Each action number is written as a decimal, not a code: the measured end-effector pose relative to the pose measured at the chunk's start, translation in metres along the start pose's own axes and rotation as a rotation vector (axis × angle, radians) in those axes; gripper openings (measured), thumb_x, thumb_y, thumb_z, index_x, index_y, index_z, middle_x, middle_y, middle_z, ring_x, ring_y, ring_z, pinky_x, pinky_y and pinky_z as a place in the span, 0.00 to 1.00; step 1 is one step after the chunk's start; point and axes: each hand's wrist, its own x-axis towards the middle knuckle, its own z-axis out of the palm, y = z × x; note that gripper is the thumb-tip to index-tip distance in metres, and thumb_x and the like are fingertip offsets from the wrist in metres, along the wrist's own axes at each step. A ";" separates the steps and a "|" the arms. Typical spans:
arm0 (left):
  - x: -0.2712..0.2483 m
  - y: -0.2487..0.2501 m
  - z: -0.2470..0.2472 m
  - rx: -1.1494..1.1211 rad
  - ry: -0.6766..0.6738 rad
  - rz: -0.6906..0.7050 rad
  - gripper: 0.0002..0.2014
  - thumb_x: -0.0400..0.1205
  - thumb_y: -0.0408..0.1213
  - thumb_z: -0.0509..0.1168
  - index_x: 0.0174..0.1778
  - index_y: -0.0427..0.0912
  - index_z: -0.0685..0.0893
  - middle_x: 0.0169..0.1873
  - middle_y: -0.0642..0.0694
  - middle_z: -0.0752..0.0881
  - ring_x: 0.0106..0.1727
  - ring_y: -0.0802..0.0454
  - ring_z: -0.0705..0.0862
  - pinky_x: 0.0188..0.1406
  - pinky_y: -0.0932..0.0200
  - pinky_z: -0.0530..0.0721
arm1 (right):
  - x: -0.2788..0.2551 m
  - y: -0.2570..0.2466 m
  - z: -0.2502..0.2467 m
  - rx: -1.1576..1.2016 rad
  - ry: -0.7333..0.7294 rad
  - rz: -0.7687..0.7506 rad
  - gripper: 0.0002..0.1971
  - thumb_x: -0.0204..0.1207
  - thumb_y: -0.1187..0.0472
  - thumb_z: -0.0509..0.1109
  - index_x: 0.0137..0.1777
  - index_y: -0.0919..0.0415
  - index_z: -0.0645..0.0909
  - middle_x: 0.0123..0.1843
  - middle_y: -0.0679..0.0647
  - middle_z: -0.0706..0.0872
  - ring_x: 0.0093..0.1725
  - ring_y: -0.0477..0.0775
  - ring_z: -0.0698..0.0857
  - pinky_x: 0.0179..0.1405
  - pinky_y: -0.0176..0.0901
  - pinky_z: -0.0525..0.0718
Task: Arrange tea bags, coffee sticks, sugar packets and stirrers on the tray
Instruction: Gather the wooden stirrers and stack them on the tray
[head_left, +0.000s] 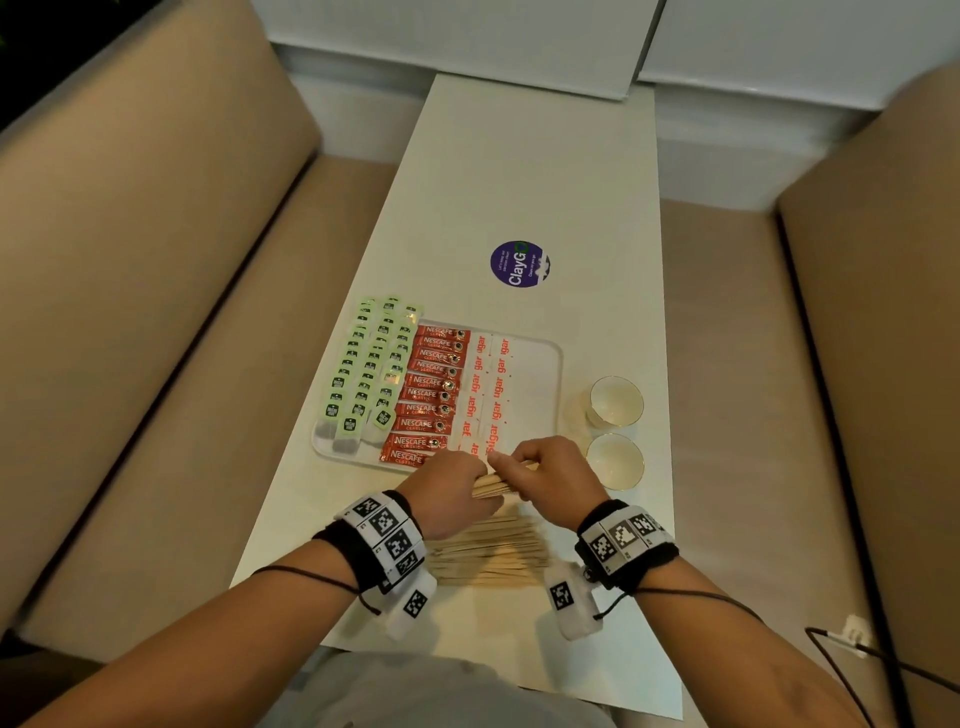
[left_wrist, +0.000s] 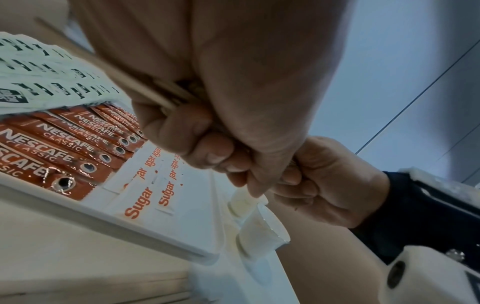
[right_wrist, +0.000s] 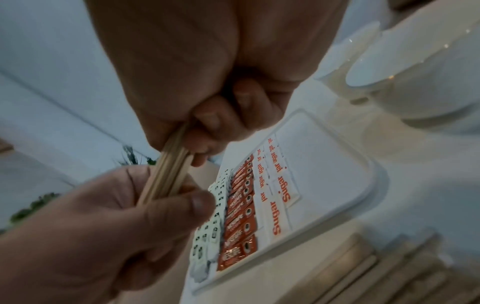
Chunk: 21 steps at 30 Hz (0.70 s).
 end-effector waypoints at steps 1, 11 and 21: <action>-0.001 0.000 -0.001 -0.003 -0.009 0.007 0.23 0.74 0.60 0.65 0.55 0.48 0.89 0.54 0.51 0.91 0.55 0.54 0.88 0.56 0.50 0.87 | 0.000 0.000 -0.002 0.016 -0.001 0.005 0.18 0.81 0.47 0.74 0.30 0.50 0.85 0.22 0.40 0.83 0.25 0.38 0.81 0.28 0.28 0.75; -0.008 -0.006 -0.032 -0.092 -0.085 0.025 0.18 0.72 0.56 0.79 0.53 0.54 0.86 0.42 0.55 0.88 0.40 0.56 0.86 0.41 0.54 0.86 | -0.004 0.006 -0.018 0.118 0.154 0.045 0.19 0.81 0.48 0.74 0.29 0.52 0.86 0.22 0.41 0.82 0.25 0.39 0.79 0.29 0.29 0.73; 0.000 0.013 -0.025 -0.370 -0.060 -0.107 0.29 0.72 0.72 0.68 0.58 0.53 0.85 0.40 0.48 0.92 0.32 0.59 0.84 0.40 0.54 0.84 | -0.010 0.005 -0.010 0.198 0.126 -0.007 0.15 0.81 0.51 0.75 0.32 0.53 0.88 0.26 0.40 0.86 0.30 0.37 0.84 0.33 0.27 0.76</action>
